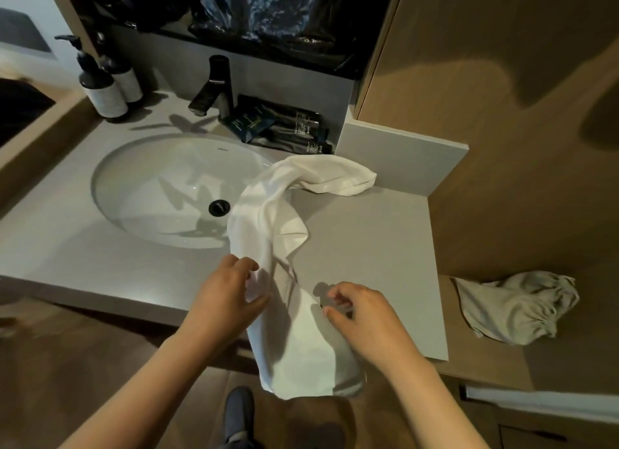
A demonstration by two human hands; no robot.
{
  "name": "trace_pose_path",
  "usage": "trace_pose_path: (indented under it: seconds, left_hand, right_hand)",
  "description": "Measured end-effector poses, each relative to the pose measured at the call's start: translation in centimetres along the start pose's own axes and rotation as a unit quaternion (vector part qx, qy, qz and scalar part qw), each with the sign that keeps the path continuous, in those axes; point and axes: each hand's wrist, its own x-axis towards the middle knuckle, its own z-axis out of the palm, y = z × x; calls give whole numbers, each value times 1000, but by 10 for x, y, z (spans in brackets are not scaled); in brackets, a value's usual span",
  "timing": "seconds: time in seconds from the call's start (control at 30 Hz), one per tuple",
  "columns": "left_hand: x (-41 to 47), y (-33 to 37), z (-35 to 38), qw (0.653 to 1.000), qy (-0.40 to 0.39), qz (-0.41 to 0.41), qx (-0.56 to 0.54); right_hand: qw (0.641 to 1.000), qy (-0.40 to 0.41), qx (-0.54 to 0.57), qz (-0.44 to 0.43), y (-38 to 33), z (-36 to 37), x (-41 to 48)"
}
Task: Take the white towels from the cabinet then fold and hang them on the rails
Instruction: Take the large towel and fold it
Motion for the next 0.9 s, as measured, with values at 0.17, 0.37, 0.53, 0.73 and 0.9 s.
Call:
trace_pose_path:
  seconds: [0.17, 0.37, 0.53, 0.73, 0.9]
  left_hand:
    - [-4, -6, 8, 998, -2, -57, -30]
    - [-5, -13, 16, 995, -21, -66, -72]
    - [-3, -10, 17, 997, -36, -42, -61]
    - [4, 25, 29, 989, -87, 13, -121]
    - [25, 63, 54, 987, -132, 45, -78]
  right_hand:
    - [998, -20, 58, 29, -1, 21, 3]
    - [985, -69, 99, 120, 6, 43, 11]
    - [986, -57, 125, 97, 14, 42, 6]
    - [988, 80, 106, 83, 43, -33, 12]
    - [984, 154, 35, 83, 59, -91, 49]
